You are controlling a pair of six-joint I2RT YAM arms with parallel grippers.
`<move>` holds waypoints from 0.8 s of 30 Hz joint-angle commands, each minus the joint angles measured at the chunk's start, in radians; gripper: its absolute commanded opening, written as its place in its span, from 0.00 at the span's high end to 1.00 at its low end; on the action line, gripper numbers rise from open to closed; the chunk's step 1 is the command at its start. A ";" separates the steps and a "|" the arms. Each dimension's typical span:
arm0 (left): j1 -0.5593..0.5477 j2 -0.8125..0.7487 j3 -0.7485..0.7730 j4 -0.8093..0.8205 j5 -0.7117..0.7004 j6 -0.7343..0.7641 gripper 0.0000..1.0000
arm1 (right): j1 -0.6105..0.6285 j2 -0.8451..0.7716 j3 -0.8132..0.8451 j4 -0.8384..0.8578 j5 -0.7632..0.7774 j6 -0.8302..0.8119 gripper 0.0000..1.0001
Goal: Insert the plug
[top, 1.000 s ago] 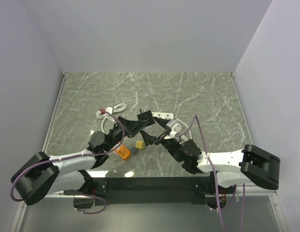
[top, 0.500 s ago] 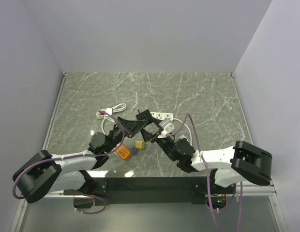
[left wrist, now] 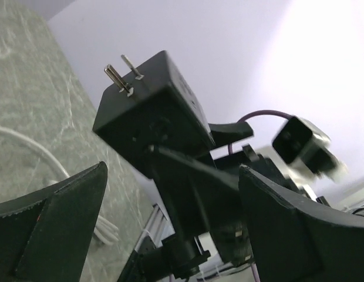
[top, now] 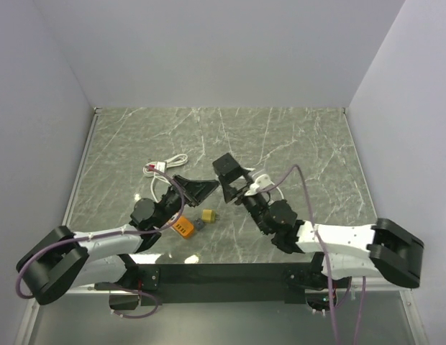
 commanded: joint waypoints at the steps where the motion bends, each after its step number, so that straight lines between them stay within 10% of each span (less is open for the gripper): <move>1: 0.016 -0.087 -0.007 0.016 -0.011 0.089 0.01 | -0.055 -0.128 0.052 -0.152 0.007 0.090 1.00; 11: 0.081 -0.211 -0.008 -0.197 -0.044 0.305 0.01 | -0.184 -0.290 0.245 -0.765 -0.134 0.279 1.00; 24: 0.102 -0.322 -0.028 -0.346 0.024 0.787 0.01 | -0.430 -0.103 0.748 -1.439 -0.386 0.392 1.00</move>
